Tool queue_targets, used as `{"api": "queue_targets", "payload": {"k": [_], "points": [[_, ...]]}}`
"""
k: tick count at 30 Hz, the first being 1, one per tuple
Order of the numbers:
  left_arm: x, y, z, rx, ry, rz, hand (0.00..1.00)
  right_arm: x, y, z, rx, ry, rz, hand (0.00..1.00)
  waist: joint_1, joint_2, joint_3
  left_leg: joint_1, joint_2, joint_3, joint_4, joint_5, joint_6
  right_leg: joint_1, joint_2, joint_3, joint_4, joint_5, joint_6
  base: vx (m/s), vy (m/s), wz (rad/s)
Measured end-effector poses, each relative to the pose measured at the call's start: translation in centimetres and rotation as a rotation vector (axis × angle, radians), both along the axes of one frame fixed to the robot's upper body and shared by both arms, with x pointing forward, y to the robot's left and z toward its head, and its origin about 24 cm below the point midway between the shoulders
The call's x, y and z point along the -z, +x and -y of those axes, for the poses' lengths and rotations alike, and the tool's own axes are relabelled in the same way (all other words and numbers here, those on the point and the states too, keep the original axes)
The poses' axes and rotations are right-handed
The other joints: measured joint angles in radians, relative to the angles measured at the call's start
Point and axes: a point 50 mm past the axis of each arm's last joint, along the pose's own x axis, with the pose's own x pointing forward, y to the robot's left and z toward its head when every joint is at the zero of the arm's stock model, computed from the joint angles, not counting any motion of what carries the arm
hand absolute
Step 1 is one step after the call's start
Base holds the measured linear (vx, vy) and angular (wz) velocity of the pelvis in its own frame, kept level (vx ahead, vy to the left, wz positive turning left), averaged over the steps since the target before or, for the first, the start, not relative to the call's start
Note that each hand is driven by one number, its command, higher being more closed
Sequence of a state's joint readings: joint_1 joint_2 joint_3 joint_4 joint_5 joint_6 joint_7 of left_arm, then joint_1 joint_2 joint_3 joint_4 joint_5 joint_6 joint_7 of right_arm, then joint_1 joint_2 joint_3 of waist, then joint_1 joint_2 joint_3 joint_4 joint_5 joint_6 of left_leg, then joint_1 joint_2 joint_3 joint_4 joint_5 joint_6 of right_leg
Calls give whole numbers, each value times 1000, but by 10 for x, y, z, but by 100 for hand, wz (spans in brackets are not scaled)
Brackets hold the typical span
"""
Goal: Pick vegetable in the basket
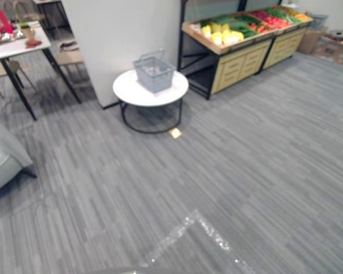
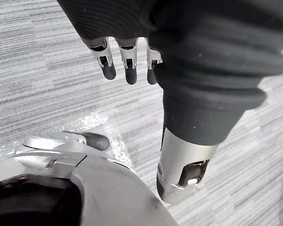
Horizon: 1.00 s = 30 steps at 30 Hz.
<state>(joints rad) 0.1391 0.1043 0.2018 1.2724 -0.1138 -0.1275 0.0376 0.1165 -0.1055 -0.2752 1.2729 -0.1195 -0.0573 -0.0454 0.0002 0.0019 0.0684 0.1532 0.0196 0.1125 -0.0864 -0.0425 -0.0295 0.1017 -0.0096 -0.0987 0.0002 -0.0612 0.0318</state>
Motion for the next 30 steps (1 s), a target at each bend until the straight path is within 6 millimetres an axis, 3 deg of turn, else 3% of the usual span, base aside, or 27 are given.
{"api": "queue_targets", "payload": {"k": [30], "points": [[-3, 8, 0, 57, 83, 50, 0, -2, 3, 1, -64, -44, 42, 0, 1, -3, 5, 19, 7, 40, -6, -9, -9, 8, 9, 28, -14, 2, 2, -7, -24, -3]]}}
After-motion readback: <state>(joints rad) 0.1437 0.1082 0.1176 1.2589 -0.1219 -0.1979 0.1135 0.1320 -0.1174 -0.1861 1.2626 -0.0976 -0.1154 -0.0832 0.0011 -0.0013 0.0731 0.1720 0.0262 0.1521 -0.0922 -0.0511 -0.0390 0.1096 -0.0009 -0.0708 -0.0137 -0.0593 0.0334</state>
